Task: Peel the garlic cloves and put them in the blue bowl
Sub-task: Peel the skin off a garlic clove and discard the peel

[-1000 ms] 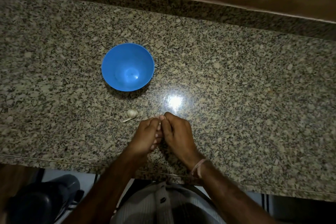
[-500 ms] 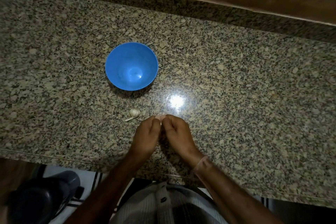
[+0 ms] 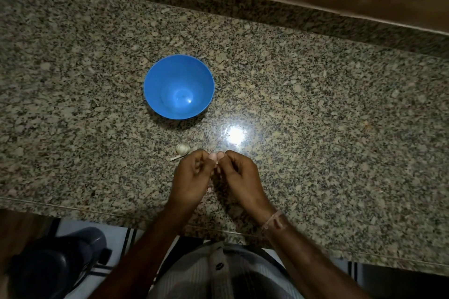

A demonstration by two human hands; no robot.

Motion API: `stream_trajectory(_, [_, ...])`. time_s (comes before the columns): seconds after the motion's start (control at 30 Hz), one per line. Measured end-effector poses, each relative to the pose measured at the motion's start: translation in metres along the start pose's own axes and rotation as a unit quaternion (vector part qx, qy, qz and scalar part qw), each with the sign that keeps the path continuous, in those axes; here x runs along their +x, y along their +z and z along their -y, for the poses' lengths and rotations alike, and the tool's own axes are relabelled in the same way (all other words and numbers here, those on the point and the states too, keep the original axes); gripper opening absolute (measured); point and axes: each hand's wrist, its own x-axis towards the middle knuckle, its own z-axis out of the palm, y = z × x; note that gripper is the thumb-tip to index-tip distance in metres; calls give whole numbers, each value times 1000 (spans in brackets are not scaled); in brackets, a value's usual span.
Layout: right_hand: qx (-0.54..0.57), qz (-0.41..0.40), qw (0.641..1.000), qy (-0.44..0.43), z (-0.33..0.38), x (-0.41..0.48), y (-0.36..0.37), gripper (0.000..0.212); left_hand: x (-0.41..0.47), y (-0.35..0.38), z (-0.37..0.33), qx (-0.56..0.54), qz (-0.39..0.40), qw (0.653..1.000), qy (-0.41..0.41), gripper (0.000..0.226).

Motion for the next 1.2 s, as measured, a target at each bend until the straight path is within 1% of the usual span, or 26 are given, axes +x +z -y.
stream_trajectory(0.1, [-12, -20, 1000, -12, 3, -2, 0, 42, 0, -2, 1, -17, -32, 999, -8, 25])
stream_trajectory(0.2, [-32, -45, 998, -28, 5, -3, 0, 42, -1, -3, -4, -46, -27, 998, -29, 11])
stream_trajectory(0.27, [-44, -62, 996, -37, 5, -3, 0, 42, -1, -7, -5, -57, -15, 998, -36, 7])
stream_trajectory(0.33, [-57, -67, 995, -52, 5, -4, -1, 42, 0, -9, -6, -59, -10, 997, -38, 7])
stream_trajectory(0.43, [-81, -71, 991, -78, 7, -4, -1, 41, 0, -9, -6, -60, -25, 997, -46, 6])
stream_trajectory(0.6, [-142, -95, 977, -125, 8, -7, -2, 38, -2, -5, -8, -74, -33, 995, -55, 9])
stream_trajectory(0.7, [-161, -105, 972, -138, 7, -6, -3, 38, -2, -6, -8, -82, -31, 994, -61, 8])
stream_trajectory(0.83, [-163, -92, 973, -136, 4, -5, -6, 36, -4, -5, -10, -44, -33, 997, -48, 9])
stream_trajectory(0.93, [-120, -52, 985, -112, 7, -6, -12, 37, -6, -4, -10, -21, -47, 998, -38, 11])
stream_trajectory(0.97, [-88, -35, 991, -93, 7, -6, -13, 37, -5, -3, -10, -18, -50, 998, -36, 11])
stream_trajectory(1.03, [19, -3, 999, -32, 8, -6, -13, 37, -5, -3, -10, -13, -56, 998, -36, 11])
stream_trajectory(1.13, [165, 23, 983, 71, 7, -7, -11, 36, -3, -3, -7, 10, -63, 997, -34, 8])
stream_trajectory(1.2, [213, 43, 970, 112, 6, -6, -11, 34, -1, -3, -2, 17, -59, 997, -39, 3])
